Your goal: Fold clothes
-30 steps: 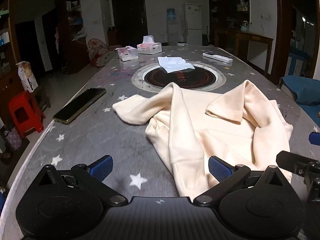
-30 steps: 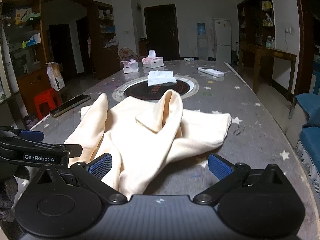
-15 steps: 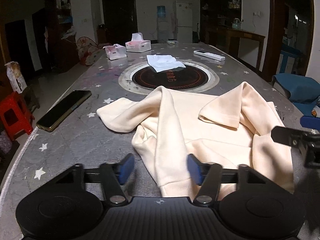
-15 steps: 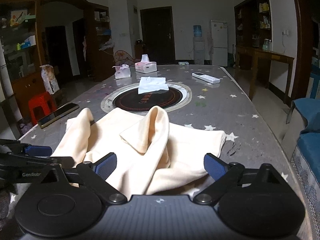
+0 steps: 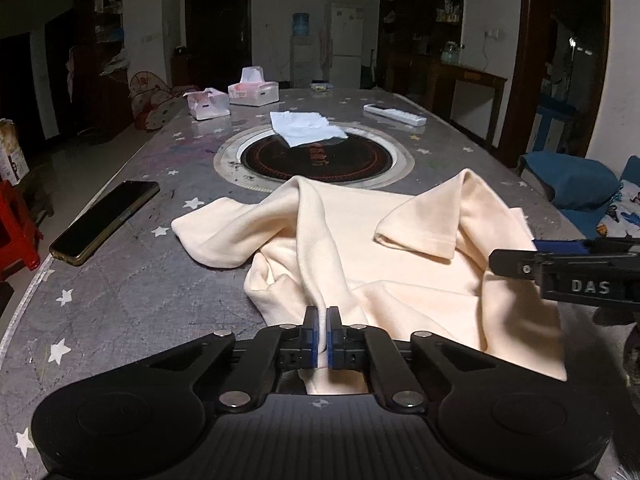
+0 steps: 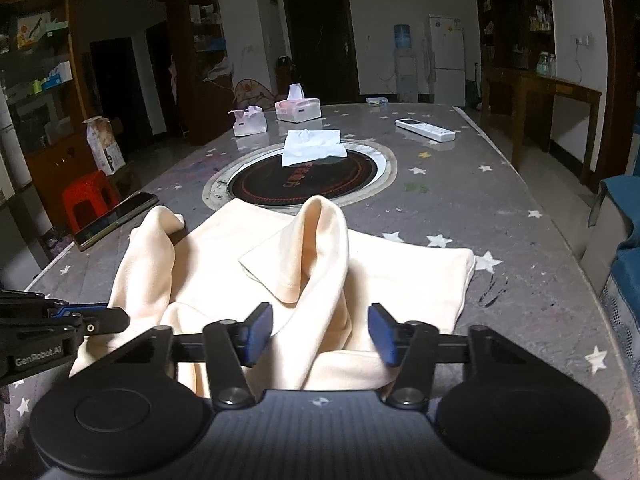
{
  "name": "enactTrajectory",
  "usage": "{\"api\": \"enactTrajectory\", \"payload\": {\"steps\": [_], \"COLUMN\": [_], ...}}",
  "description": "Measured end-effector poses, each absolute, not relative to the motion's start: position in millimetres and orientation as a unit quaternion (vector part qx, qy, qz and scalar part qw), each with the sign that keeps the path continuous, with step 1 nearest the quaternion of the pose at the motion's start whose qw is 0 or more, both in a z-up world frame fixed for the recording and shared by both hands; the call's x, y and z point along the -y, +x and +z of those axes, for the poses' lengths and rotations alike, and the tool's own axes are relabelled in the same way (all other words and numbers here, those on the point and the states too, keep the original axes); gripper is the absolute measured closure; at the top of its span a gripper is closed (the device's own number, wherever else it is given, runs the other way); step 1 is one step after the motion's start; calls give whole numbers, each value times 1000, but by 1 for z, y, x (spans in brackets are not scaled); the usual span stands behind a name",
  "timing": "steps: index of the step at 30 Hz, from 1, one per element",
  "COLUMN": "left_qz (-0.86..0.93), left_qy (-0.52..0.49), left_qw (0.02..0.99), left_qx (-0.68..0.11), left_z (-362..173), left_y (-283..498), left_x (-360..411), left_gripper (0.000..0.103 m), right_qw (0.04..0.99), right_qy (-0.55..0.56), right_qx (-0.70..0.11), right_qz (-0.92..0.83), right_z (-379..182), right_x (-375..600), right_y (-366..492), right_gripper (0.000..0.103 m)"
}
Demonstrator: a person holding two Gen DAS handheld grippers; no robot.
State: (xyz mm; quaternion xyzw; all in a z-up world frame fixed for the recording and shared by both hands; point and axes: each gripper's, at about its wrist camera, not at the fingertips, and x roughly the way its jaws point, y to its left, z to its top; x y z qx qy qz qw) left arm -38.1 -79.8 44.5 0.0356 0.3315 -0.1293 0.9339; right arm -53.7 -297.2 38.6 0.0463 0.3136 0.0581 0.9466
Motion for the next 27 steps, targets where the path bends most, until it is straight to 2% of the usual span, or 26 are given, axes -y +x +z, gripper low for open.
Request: {"api": "enactTrajectory", "payload": {"steps": [5, 7, 9, 10, 12, 14, 15, 16, 17, 21, 27], "left_qz": [-136, -135, -134, -136, -139, -140, -141, -142, -145, -147, -141], "left_qy": [24, 19, 16, 18, 18, 16, 14, 12, 9, 1, -17], "left_qw": [935, 934, 934, 934, 934, 932, 931, 930, 929, 931, 933], "left_qx": [-326, -330, -332, -330, -330, -333, -336, -338, -340, -334, -329], "left_z": [48, 49, 50, 51, 50, 48, 46, 44, 42, 42, 46], "left_y": [-43, -41, -40, -39, -36, -32, -30, -29, -29, -37, -56], "left_x": [75, 75, 75, 76, 77, 77, 76, 75, 73, 66, 48], "left_gripper": [97, 90, 71, 70, 70, 71, 73, 80, 93, 100, 100], "right_qw": [946, 944, 943, 942, 939, 939, 939, 939, 940, 943, 944], "right_qy": [49, 50, 49, 47, 49, 54, 53, 52, 49, 44, 36], "right_qx": [-316, -319, -323, -325, -330, -331, -329, -328, -325, -317, -313], "right_qz": [60, 67, 70, 71, 78, 83, 85, 86, 87, 88, 99], "right_z": [38, 37, 35, 34, 32, 32, 32, 33, 34, 37, 40], "right_x": [299, 298, 297, 296, 295, 294, 294, 293, 293, 294, 295], "right_y": [-52, -50, -46, -44, -43, -45, -47, -49, -52, -62, -80], "right_gripper": [55, 55, 55, 56, 66, 78, 79, 82, 89, 95, 96]}}
